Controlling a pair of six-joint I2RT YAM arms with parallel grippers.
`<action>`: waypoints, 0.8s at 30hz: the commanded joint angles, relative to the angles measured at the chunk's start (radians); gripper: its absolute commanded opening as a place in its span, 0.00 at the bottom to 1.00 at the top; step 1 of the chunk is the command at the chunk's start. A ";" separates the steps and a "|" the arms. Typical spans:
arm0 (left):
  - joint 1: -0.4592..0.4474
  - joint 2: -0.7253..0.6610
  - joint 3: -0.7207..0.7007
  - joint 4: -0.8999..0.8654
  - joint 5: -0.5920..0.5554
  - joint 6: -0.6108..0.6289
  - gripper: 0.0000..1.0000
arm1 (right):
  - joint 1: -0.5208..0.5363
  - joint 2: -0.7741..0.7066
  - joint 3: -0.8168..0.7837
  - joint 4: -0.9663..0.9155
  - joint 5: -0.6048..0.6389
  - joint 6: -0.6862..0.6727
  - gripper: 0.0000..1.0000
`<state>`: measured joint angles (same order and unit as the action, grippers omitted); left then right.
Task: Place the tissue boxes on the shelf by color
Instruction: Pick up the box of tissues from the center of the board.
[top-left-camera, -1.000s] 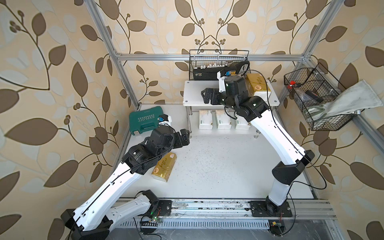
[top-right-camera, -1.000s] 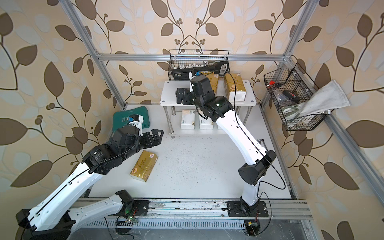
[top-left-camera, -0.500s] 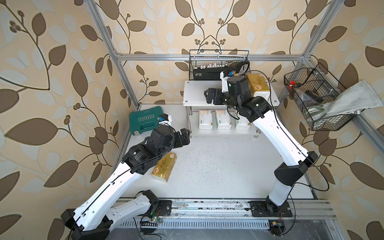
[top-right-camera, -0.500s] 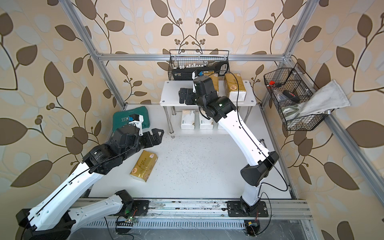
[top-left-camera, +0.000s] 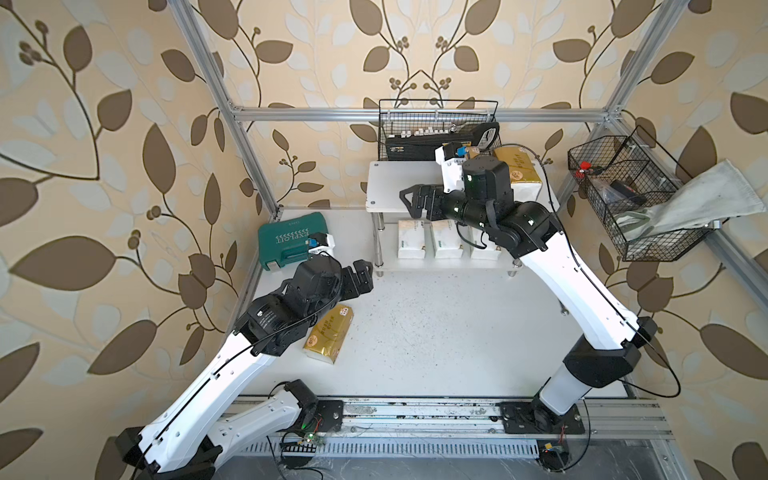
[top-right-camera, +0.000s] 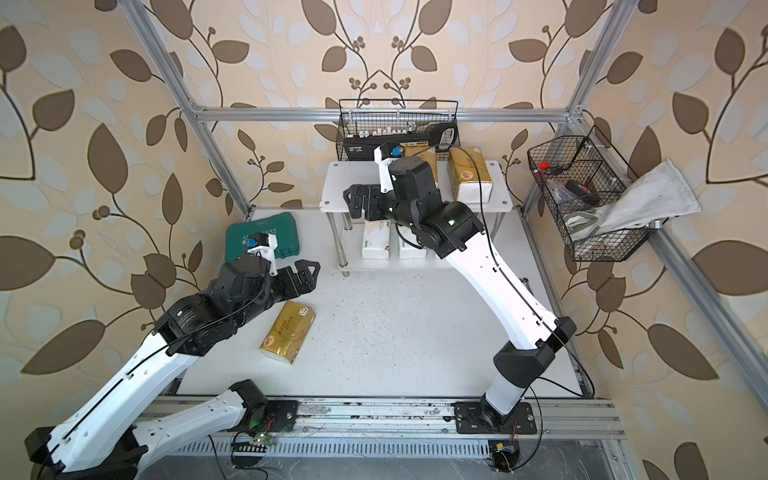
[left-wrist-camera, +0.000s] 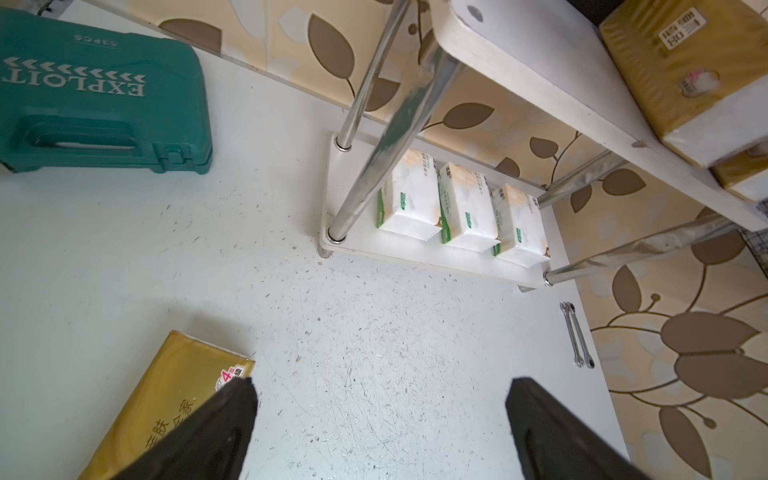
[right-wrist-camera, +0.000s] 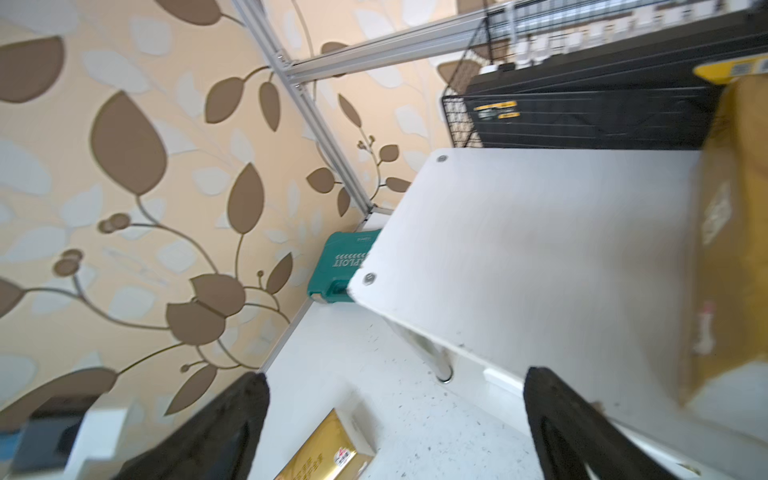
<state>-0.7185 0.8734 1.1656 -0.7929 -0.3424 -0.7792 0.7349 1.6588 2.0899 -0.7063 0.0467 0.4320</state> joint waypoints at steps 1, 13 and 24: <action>0.011 -0.050 -0.059 -0.126 -0.106 -0.109 0.99 | 0.078 -0.074 -0.099 0.005 -0.035 -0.024 0.99; 0.072 -0.076 -0.278 -0.250 -0.272 -0.314 0.99 | 0.417 -0.321 -0.657 0.136 0.163 0.097 0.99; 0.462 0.036 -0.461 0.006 0.033 -0.164 0.99 | 0.484 -0.434 -0.887 0.122 0.256 0.225 0.99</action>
<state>-0.3088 0.8867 0.7300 -0.8730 -0.4171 -0.9848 1.2110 1.2774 1.2137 -0.5961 0.2485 0.6106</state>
